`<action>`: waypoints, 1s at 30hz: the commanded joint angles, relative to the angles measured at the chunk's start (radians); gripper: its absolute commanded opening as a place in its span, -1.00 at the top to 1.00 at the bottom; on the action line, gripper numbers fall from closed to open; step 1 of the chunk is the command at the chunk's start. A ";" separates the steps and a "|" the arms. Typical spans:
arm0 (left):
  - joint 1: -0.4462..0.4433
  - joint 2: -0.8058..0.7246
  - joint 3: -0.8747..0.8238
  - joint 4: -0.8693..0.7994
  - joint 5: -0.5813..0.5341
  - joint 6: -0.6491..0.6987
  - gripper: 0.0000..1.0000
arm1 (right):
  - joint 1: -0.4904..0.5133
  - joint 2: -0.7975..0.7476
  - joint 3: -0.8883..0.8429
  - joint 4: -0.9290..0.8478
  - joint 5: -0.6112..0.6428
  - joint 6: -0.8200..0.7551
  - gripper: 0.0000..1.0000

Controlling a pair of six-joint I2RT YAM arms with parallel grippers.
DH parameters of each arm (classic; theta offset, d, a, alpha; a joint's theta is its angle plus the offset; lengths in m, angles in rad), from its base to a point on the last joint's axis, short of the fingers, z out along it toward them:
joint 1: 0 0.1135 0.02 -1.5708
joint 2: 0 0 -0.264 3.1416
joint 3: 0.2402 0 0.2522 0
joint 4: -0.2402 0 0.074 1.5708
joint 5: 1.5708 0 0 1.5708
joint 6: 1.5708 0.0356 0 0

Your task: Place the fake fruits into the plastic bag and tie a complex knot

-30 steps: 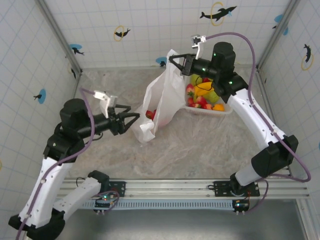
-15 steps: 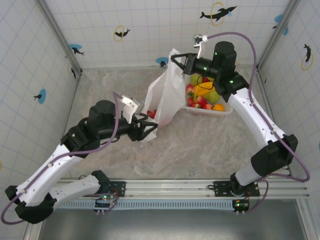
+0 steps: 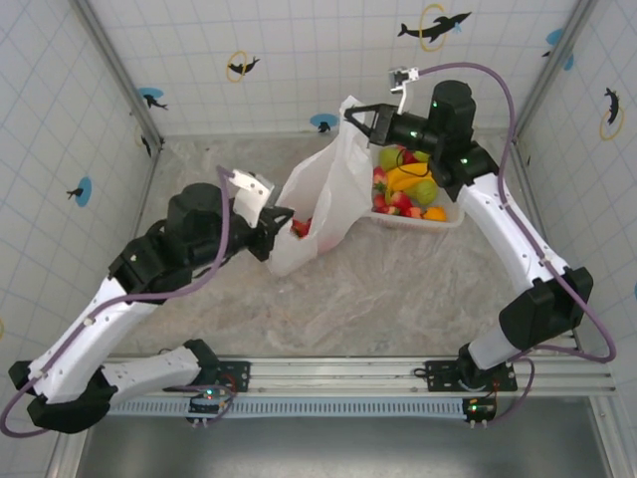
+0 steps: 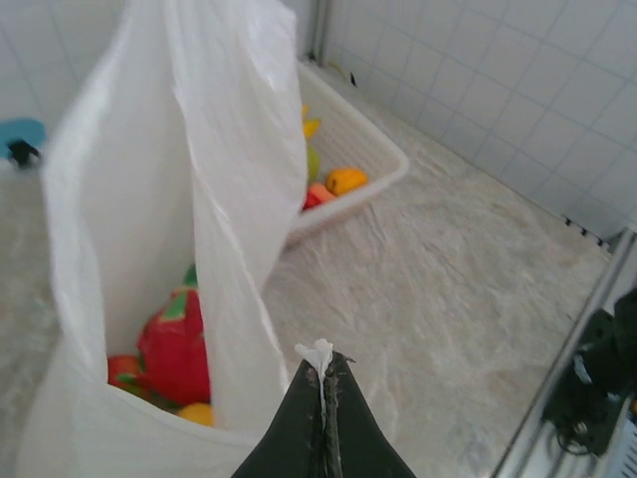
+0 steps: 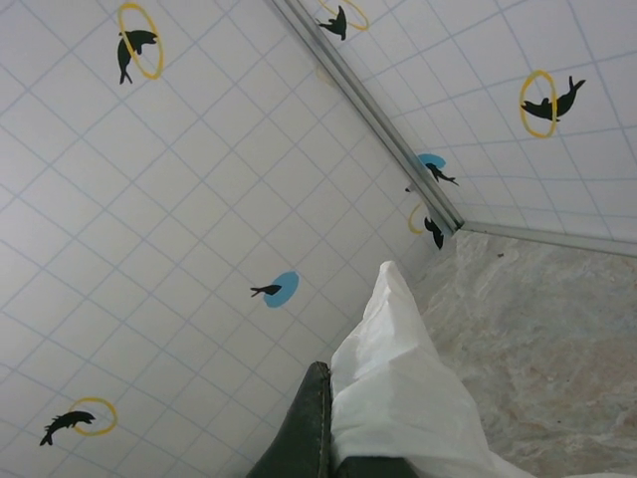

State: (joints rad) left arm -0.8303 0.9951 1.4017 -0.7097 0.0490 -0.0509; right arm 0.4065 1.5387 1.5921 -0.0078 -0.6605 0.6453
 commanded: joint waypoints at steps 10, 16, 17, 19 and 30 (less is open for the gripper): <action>0.344 0.312 0.642 -0.124 0.220 0.250 1.00 | -0.089 -0.063 0.169 0.249 -0.166 0.309 1.00; 0.358 0.326 0.629 -0.043 0.336 0.218 1.00 | -0.158 -0.107 0.132 0.323 -0.218 0.440 1.00; 0.358 0.314 0.585 -0.021 0.356 0.209 1.00 | -0.163 -0.116 0.115 0.334 -0.220 0.450 1.00; 0.358 0.275 0.495 0.035 0.386 0.193 1.00 | -0.166 -0.139 0.071 0.334 -0.226 0.452 1.00; 0.358 0.179 0.115 0.309 0.458 0.051 1.00 | -0.213 -0.257 -0.207 0.239 -0.225 0.354 0.96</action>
State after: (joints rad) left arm -0.4767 1.1904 1.5265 -0.5468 0.4629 0.0521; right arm 0.2150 1.3186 1.4082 0.2020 -0.8799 1.0214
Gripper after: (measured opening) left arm 0.055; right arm 0.056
